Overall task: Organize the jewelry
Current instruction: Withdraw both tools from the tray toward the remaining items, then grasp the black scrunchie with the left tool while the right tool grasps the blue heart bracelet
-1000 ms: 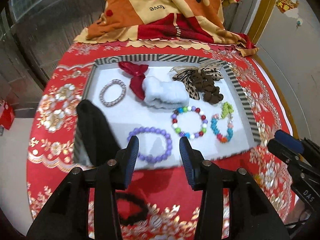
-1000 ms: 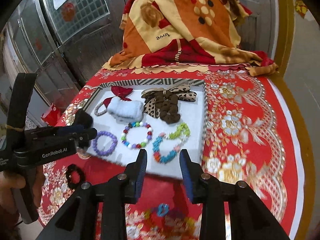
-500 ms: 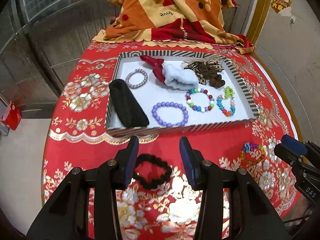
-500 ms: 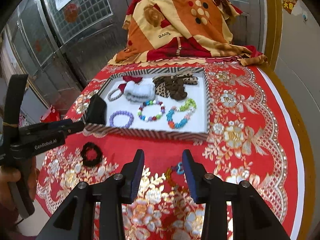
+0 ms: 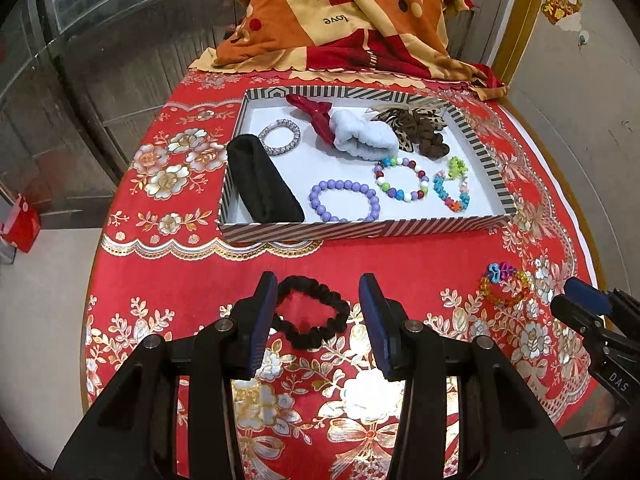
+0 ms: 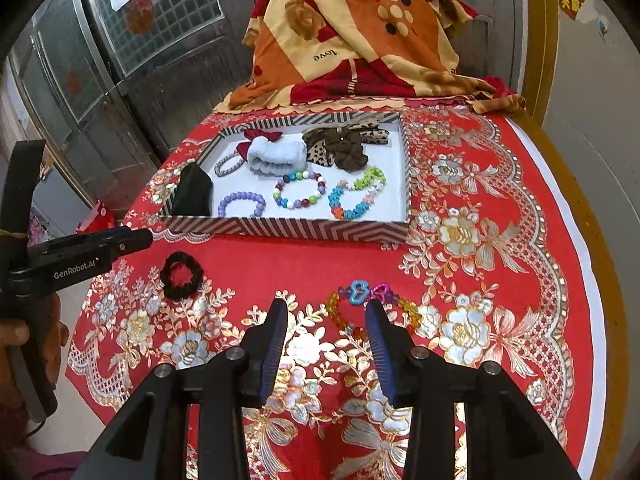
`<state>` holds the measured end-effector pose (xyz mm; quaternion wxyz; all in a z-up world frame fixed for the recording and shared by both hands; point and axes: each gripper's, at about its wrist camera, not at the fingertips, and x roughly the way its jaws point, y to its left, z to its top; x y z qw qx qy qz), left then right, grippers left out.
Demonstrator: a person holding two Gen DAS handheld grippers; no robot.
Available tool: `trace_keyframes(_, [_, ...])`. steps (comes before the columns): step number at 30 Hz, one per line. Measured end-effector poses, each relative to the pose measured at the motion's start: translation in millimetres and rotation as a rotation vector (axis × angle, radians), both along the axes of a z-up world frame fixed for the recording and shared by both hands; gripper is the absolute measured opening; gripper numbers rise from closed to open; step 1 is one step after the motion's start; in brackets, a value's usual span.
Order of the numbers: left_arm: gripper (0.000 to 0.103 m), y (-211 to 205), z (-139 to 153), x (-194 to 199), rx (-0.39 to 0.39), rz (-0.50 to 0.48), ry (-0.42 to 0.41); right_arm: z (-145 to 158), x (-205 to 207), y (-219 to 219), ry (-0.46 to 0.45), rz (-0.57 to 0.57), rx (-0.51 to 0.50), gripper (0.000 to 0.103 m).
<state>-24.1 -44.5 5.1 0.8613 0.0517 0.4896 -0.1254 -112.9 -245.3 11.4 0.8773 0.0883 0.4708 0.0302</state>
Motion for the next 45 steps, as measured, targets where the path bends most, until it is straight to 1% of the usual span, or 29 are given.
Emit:
trace_keyframes(10, [0.041,5,-6,1,-0.007,0.011,0.026,-3,-1,-2,0.008,-0.001,0.004,0.038])
trace_keyframes(12, [0.042,11,-8,2,-0.039,0.010,0.050,-5,0,-3,0.015,-0.001,0.004,0.039])
trace_keyframes(15, [0.041,31,-18,8,-0.134,0.027,0.127,-10,1,-7,0.035,-0.004,-0.001,0.039])
trace_keyframes(16, [0.041,41,-24,11,-0.169,0.040,0.165,-12,1,-9,0.040,-0.008,-0.002,0.039])
trace_keyframes(17, [0.041,49,-30,14,-0.189,0.057,0.194,-15,0,-12,0.046,-0.012,-0.004,0.039])
trace_keyframes(18, [0.041,54,-33,14,-0.193,0.071,0.205,-17,1,-14,0.052,-0.015,-0.006,0.039])
trace_keyframes(19, [0.041,61,-36,15,-0.187,0.087,0.208,-20,1,-16,0.061,-0.019,-0.008,0.039])
trace_keyframes(21, [0.041,67,-42,16,-0.173,0.086,0.226,-24,0,-21,0.075,-0.023,-0.007,0.039])
trace_keyframes(23, [0.041,66,-52,18,-0.170,0.079,0.278,-29,0,-26,0.085,-0.025,-0.001,0.039])
trace_keyframes(25, [0.041,61,-58,21,-0.158,0.068,0.302,-34,2,-30,0.096,-0.020,0.003,0.039])
trace_keyframes(28, [0.041,51,-63,27,-0.115,0.070,0.281,-39,8,-33,0.098,-0.015,0.000,0.039])
trace_keyframes(30, [0.041,46,-69,30,-0.073,0.072,0.279,-43,14,-36,0.100,-0.010,0.001,0.039])
trace_keyframes(32, [0.041,42,-75,34,-0.019,0.074,0.280,-47,22,-38,0.106,-0.005,-0.017,0.039])
trace_keyframes(37, [0.041,37,-81,41,0.057,0.070,0.266,-59,40,-47,0.123,0.022,-0.068,0.038])
trace_keyframes(40, [0.041,34,-83,45,0.089,0.065,0.254,-71,48,-51,0.156,0.054,-0.087,0.031])
trace_keyframes(45, [0.042,21,-84,51,0.129,0.045,0.231,-79,53,-51,0.160,0.105,-0.132,0.027])
